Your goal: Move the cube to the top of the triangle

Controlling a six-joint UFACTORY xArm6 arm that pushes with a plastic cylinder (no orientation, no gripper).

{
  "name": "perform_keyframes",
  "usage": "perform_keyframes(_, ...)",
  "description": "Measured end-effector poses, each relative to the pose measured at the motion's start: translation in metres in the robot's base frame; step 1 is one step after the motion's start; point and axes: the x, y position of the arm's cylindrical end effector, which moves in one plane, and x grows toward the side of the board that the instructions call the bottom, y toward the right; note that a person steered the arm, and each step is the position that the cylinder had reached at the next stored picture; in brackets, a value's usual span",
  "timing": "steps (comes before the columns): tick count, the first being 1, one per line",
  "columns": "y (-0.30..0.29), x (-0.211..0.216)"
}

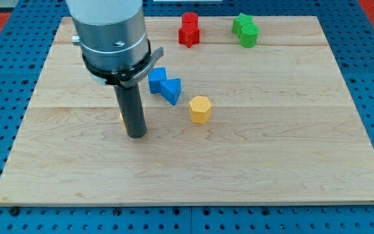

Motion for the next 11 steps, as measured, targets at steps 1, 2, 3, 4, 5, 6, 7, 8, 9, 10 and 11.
perform_keyframes(1,-0.011,-0.004)
perform_keyframes(2,-0.015,-0.002)
perform_keyframes(3,-0.018,0.019)
perform_keyframes(4,-0.088,-0.001)
perform_keyframes(5,-0.127,-0.036)
perform_keyframes(6,-0.067,-0.052)
perform_keyframes(7,-0.041,-0.054)
perform_keyframes(8,-0.009,-0.079)
perform_keyframes(9,0.007,-0.088)
perform_keyframes(10,0.009,-0.097)
perform_keyframes(11,0.021,-0.115)
